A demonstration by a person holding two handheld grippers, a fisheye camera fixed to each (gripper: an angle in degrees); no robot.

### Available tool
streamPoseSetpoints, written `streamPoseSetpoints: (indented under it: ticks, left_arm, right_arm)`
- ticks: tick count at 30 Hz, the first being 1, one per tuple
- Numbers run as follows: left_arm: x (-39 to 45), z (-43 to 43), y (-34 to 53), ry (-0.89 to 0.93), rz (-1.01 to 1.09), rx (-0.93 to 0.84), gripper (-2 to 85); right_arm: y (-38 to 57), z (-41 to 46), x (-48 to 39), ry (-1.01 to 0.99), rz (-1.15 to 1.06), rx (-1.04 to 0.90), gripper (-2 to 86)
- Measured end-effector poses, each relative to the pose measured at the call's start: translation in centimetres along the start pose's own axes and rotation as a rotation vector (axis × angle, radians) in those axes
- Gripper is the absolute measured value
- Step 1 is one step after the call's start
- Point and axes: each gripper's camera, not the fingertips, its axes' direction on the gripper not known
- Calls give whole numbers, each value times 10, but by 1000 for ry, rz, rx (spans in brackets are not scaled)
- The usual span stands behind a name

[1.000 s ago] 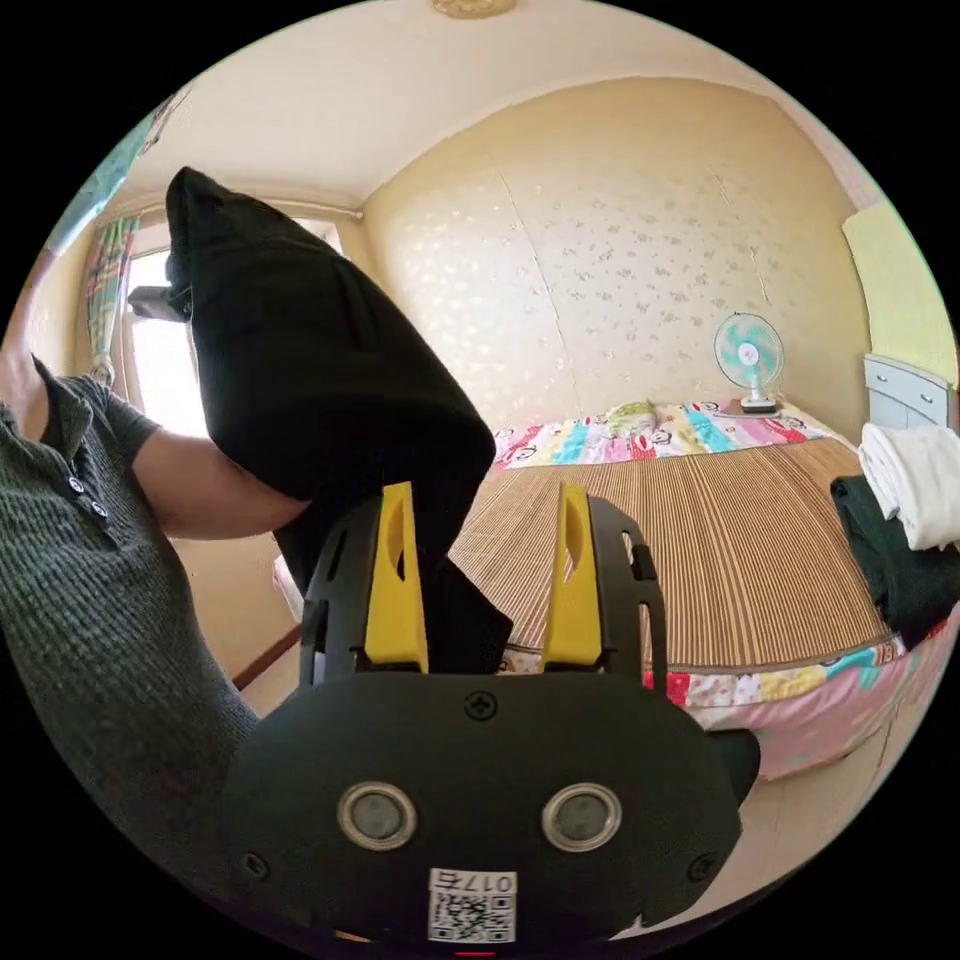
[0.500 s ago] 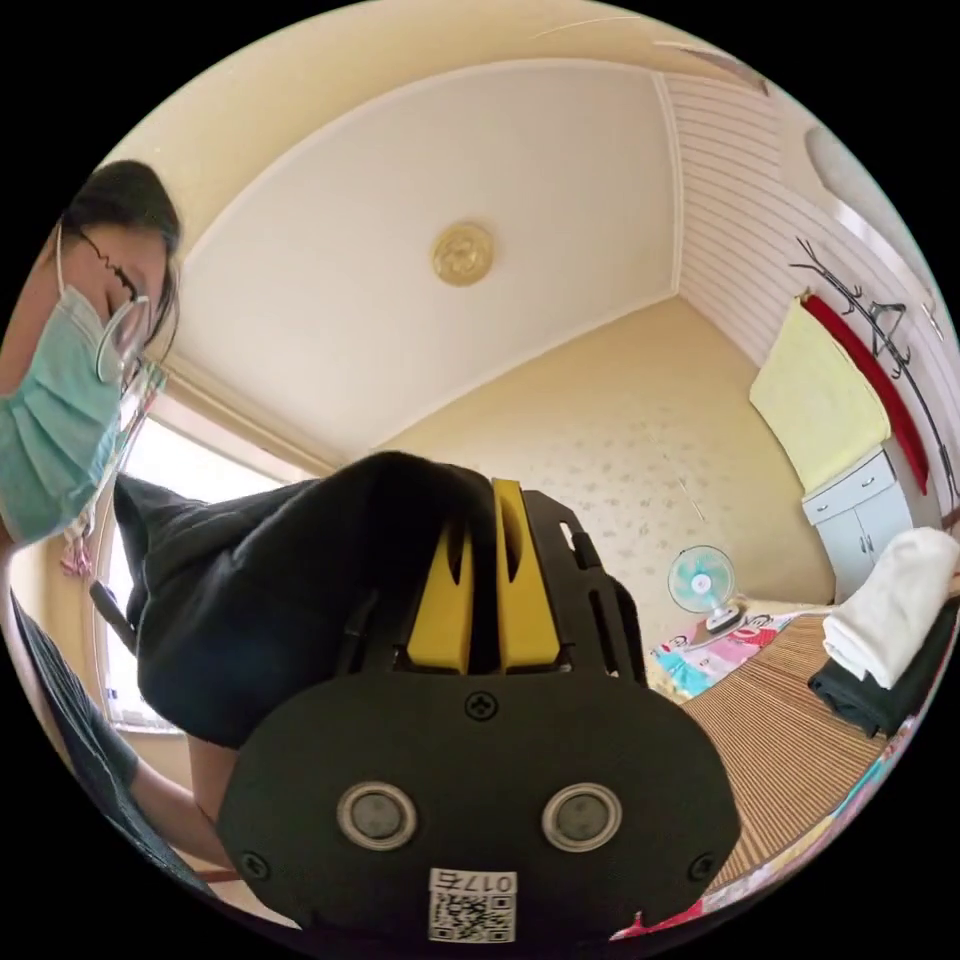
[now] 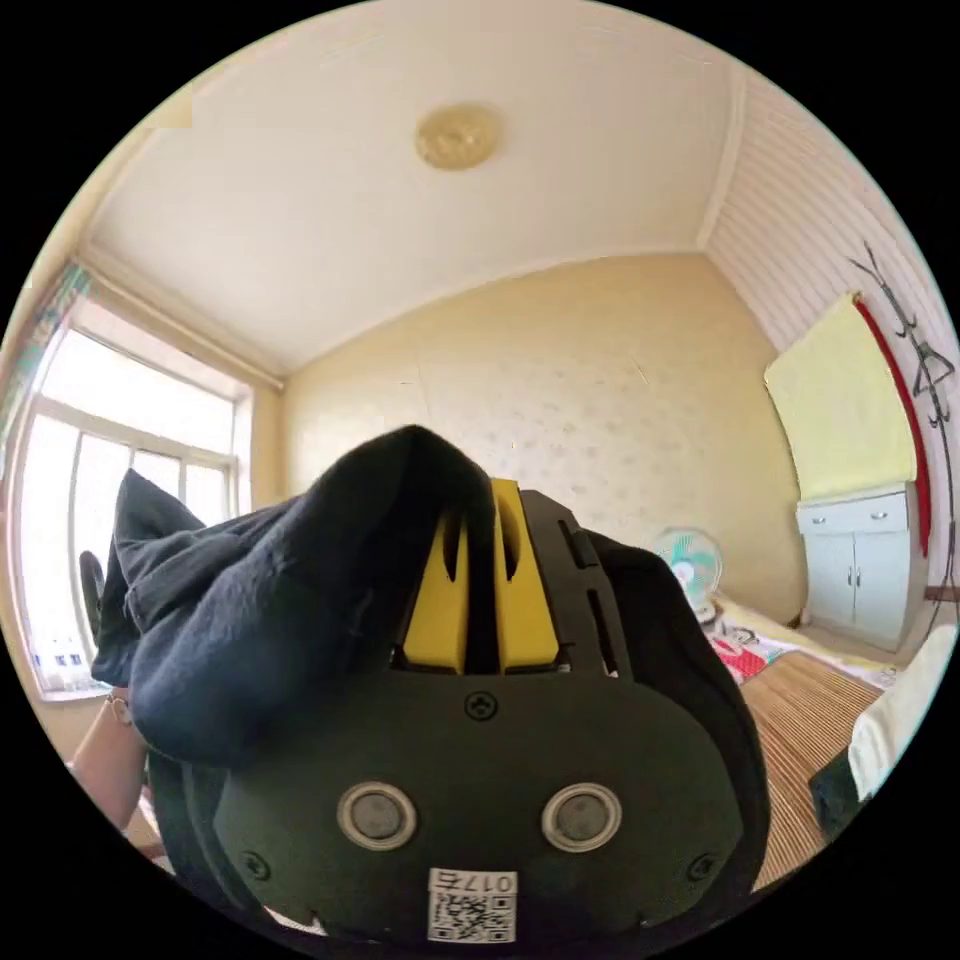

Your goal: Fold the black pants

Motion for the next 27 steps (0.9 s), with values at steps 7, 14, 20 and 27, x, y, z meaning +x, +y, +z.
streamPoseSetpoints:
  ticks: [7,14,20,27]
  left_arm:
    - [-94,92,133,-22,-33,-500,71]
    - [-103,21,391,-92,-158,-1019,92]
    - [-67,-102,429,-380,-216,-975,126]
    - [-45,-131,434,-420,-333,-972,123]
  right_arm:
    - [83,113,54,-35,29,-451,84]
    - [396,58,103,-150,25,-1077,97]
    - [514,-35,71,-392,343,-1207,116]
    - [543,-22,-32,-495,230,-1290,94]
